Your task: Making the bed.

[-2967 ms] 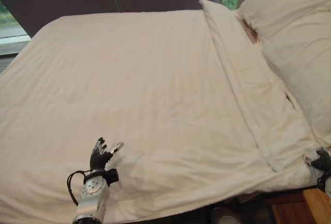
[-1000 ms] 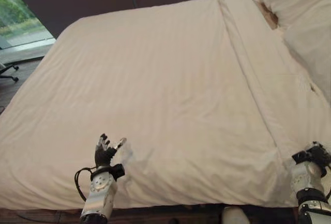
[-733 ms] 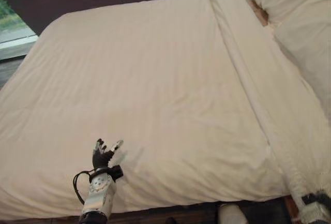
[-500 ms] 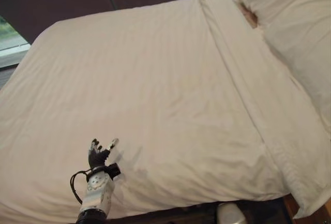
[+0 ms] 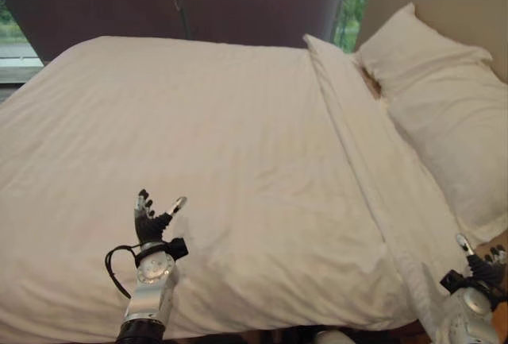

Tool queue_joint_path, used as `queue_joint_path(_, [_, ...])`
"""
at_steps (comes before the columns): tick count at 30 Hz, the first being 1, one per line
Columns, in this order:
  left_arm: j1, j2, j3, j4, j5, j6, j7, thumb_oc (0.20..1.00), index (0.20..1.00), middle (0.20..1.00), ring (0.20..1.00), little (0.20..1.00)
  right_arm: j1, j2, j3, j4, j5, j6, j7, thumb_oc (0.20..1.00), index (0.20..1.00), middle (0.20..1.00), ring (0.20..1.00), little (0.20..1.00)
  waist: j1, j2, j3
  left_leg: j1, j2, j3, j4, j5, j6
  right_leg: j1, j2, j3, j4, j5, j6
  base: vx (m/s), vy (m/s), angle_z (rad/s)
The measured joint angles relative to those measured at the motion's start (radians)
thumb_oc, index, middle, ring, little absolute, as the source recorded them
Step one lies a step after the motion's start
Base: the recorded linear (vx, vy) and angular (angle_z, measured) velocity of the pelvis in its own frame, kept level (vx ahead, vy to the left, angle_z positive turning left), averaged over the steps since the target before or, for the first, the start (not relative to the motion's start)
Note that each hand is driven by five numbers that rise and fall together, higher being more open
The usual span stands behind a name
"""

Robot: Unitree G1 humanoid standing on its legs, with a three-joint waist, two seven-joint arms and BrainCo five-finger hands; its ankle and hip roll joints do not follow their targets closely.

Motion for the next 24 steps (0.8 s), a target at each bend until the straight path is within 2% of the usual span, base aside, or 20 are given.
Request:
queue_joint_path(3, [0.039,-0.007,-0.019,-0.030,-0.003,0.001,-0.032,1.000,1.000,1.000,1.000,1.000,-0.007,0.056,0.077,-0.051,0.043,-0.013,0.085,1.000,1.000,1.000,1.000,1.000,0.008,-0.013,-0.008,0.002,0.001,0.000,0.000,0.000,-0.001,0.002,0.000,-0.001,0.000,0.001,-0.001,0.00,0.015,0.01])
queue_joint_path(5, [0.092,-0.018,-0.018,-0.117,-0.008,0.001,-0.068,1.000,1.000,1.000,1.000,1.000,0.020,0.098,0.107,-0.096,0.101,-0.013,0.155,1.000,1.000,1.000,1.000,1.000,0.015,-0.023,-0.013,0.004,0.005,-0.003,0.000,-0.001,-0.001,0.009,0.002,-0.009,0.000,-0.008,0.008,0.00,0.011,0.11])
queue_joint_path(10, [0.179,-0.018,-0.003,-0.203,-0.014,-0.002,-0.135,1.000,1.000,1.000,1.000,1.000,0.076,0.100,0.185,-0.149,0.211,-0.012,0.282,1.000,1.000,1.000,1.000,1.000,0.054,-0.021,-0.011,0.008,0.009,-0.024,0.000,-0.001,-0.002,0.025,0.001,-0.029,0.000,-0.015,0.009,0.01,0.022,0.13])
queue_joint_path(11, [0.211,-0.018,-0.004,-0.207,-0.014,-0.002,-0.168,1.000,1.000,1.000,1.000,1.000,0.088,0.097,0.235,-0.156,0.230,-0.010,0.327,1.000,1.000,1.000,1.000,1.000,0.058,-0.023,-0.010,0.008,0.012,-0.036,0.000,-0.002,-0.003,0.035,0.001,-0.045,-0.001,-0.020,0.009,0.01,0.020,0.20])
queue_joint_path(14, [0.223,-0.019,-0.009,-0.204,-0.014,-0.001,-0.192,1.000,1.000,1.000,1.000,1.000,0.080,0.096,0.276,-0.157,0.238,-0.003,0.378,1.000,1.000,1.000,1.000,1.000,0.089,-0.029,-0.006,0.005,0.016,-0.044,0.000,-0.002,-0.002,0.035,0.002,-0.051,-0.005,-0.022,0.008,-0.01,0.008,0.13])
queue_joint_path(21, [0.230,-0.018,-0.015,-0.206,-0.015,-0.010,-0.214,1.000,1.000,1.000,1.000,1.000,0.059,0.061,0.333,-0.132,0.177,0.004,0.393,1.000,1.000,1.000,1.000,1.000,0.111,-0.037,0.033,0.002,0.020,-0.061,0.000,0.001,-0.002,0.043,0.001,-0.070,-0.005,-0.029,0.005,0.00,0.003,0.06])
queue_joint_path(24, [0.218,-0.017,-0.015,-0.206,-0.014,-0.012,-0.219,1.000,1.000,1.000,1.000,1.000,0.038,0.044,0.357,-0.081,0.101,0.034,0.390,1.000,1.000,1.000,1.000,1.000,0.109,-0.032,0.051,0.004,0.022,-0.062,0.000,0.001,-0.002,0.046,0.004,-0.073,-0.004,-0.028,0.007,0.00,0.000,0.00])
